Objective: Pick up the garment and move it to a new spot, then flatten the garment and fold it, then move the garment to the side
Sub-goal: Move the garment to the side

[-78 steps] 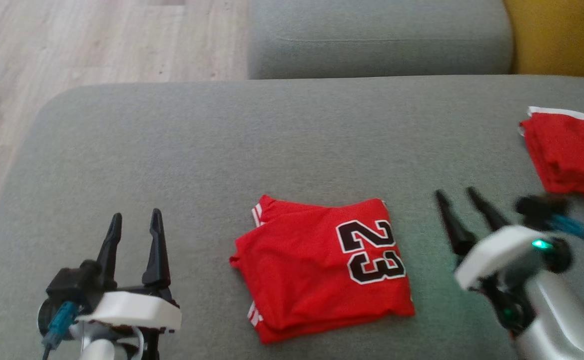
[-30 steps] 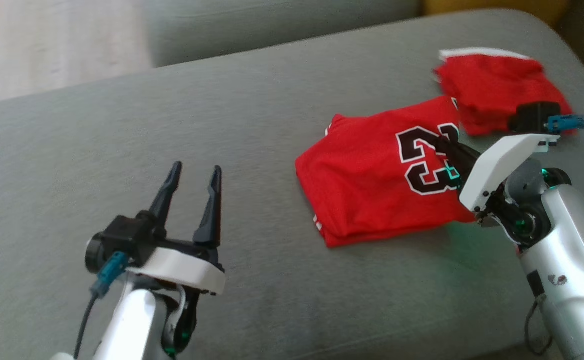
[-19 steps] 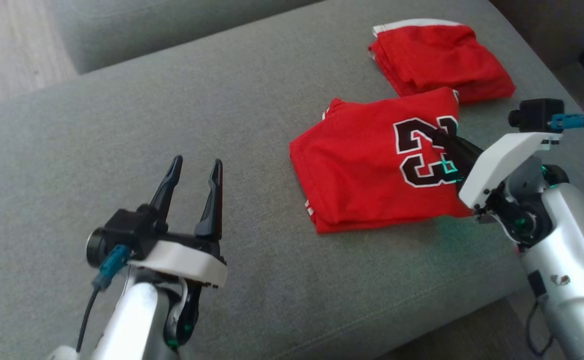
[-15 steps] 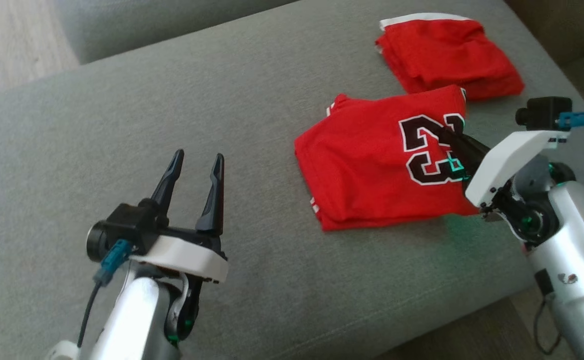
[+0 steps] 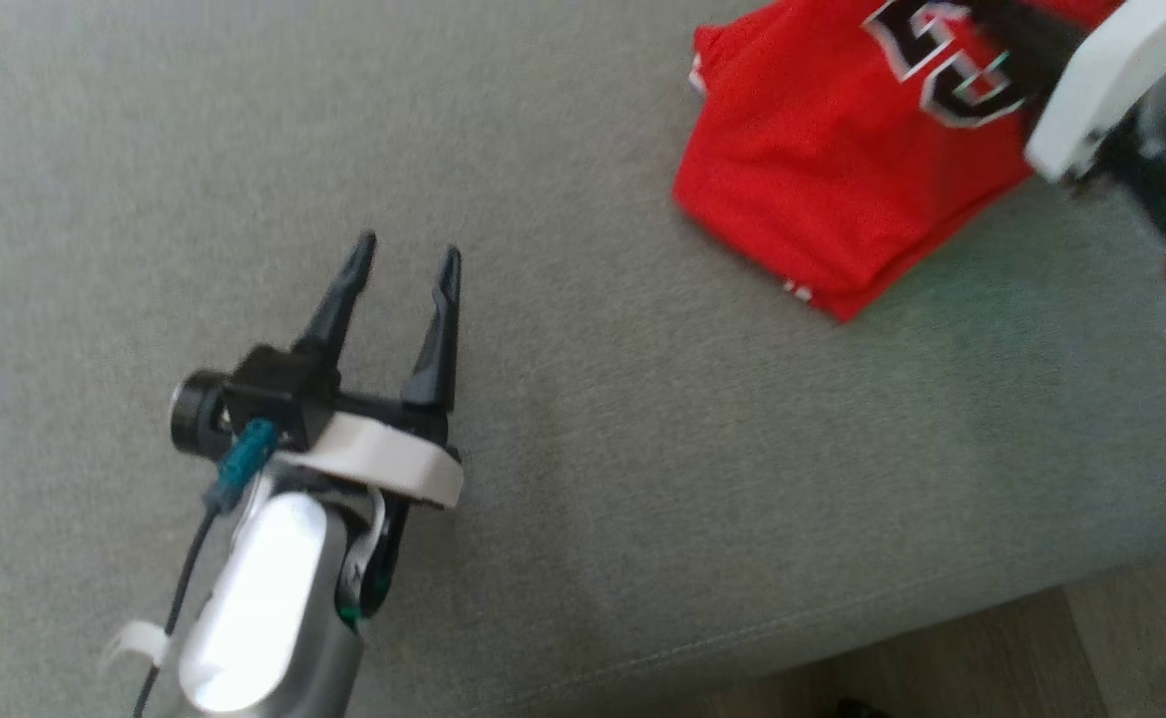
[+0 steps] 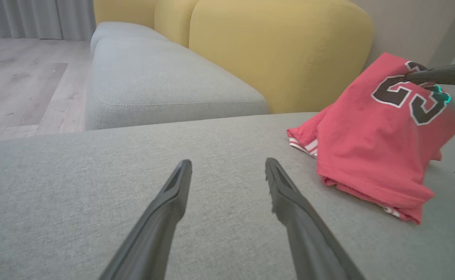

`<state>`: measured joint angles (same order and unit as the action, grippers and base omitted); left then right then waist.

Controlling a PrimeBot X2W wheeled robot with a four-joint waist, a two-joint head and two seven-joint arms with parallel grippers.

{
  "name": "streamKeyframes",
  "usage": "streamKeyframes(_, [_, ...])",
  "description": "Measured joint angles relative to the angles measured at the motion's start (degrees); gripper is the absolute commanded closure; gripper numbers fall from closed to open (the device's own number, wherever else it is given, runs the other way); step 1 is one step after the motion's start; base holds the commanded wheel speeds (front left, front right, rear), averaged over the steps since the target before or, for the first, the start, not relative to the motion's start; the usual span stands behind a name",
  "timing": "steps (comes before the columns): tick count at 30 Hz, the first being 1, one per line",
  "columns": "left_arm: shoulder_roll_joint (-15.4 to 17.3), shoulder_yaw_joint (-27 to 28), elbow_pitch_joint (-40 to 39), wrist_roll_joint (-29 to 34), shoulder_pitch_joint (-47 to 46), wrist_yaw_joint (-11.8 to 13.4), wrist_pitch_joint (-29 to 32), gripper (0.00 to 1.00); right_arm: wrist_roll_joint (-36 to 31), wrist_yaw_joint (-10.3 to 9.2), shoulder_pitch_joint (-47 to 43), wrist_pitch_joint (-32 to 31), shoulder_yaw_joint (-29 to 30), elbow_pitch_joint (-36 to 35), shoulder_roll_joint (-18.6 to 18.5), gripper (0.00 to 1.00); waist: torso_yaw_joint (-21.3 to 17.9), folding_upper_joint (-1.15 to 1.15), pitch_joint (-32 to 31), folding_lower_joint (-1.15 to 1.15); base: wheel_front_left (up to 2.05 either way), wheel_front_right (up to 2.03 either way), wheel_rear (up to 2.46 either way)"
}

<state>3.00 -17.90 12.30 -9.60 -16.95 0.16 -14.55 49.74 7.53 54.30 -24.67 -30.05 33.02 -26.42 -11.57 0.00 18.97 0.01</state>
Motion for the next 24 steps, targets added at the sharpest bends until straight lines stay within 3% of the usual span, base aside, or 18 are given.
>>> streamKeyframes(11, [0.64,-0.1,-0.64,0.98,-2.75,1.24,0.35,0.0,-1.03,0.0,13.3,0.48,-5.03,12.15,-11.0,1.0,1.55,0.0,8.73,0.0,0.0,0.0,0.0])
streamKeyframes(16, [0.68,-0.4,-0.67,0.98,-3.81,1.35,0.38,0.0,-2.23,0.0,15.16,-0.83,-6.36,16.86,-12.61,1.0,0.41,0.0,9.79,-0.01,0.0,0.0,0.0])
streamKeyframes(23, [0.67,-1.44,-0.99,1.05,-5.31,1.37,0.6,0.0,-7.31,0.0,19.13,2.77,-8.27,21.29,-13.21,1.0,0.31,0.0,11.44,-0.01,0.0,0.0,0.0])
streamKeyframes(24, [0.67,-1.56,-0.99,1.05,-5.63,1.37,0.6,0.0,-7.75,0.0,19.4,3.52,-8.26,22.16,-13.07,0.64,0.46,0.0,11.65,-0.01,0.0,0.0,0.0])
